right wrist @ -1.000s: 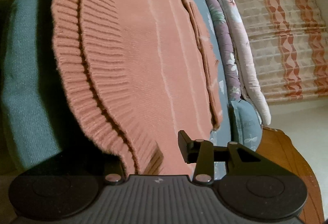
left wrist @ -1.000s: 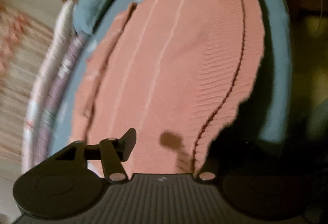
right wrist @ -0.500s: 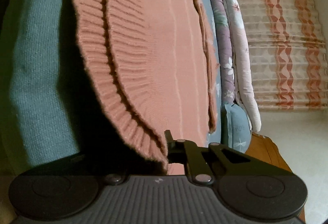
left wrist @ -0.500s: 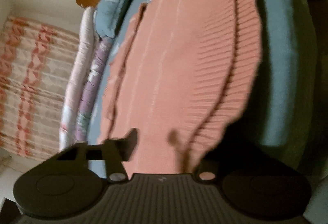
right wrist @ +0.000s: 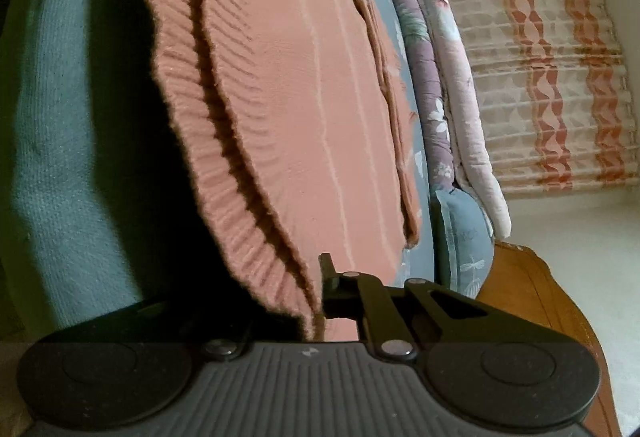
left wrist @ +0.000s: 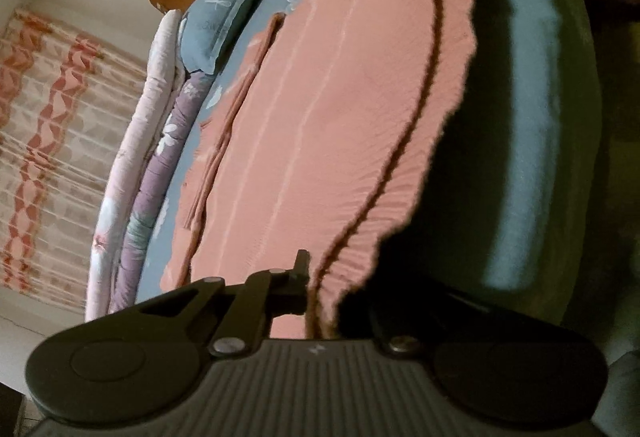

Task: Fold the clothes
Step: 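Lift the gripped hem with both tools and fold it over toward the collar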

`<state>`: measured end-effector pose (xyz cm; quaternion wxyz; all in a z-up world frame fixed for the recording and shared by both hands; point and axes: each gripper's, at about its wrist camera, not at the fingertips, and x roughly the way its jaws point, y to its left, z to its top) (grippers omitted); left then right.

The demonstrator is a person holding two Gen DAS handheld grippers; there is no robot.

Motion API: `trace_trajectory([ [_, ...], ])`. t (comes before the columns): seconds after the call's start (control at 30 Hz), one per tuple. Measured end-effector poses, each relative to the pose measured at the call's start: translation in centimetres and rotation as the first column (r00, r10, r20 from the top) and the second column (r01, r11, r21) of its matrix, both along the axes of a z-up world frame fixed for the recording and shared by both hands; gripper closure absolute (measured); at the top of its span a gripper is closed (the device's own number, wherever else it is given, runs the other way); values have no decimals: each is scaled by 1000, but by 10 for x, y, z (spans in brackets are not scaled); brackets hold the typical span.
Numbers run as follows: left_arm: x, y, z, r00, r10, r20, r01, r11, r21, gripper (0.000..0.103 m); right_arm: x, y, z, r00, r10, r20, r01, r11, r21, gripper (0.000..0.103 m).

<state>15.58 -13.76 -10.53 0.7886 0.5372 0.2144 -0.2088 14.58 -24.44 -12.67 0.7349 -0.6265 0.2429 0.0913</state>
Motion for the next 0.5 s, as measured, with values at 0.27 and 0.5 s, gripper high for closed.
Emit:
trace_trajectory([
  [0.27,48,15,55,975,36,-220,-54,996,-77,98,47,-5,68,985,17,-174,1,994,106,92],
  [0.5,90,20,82,960,85,-266,-104,993,-60,98,96,-14,105,974,59,-220,-25,988,154,92],
])
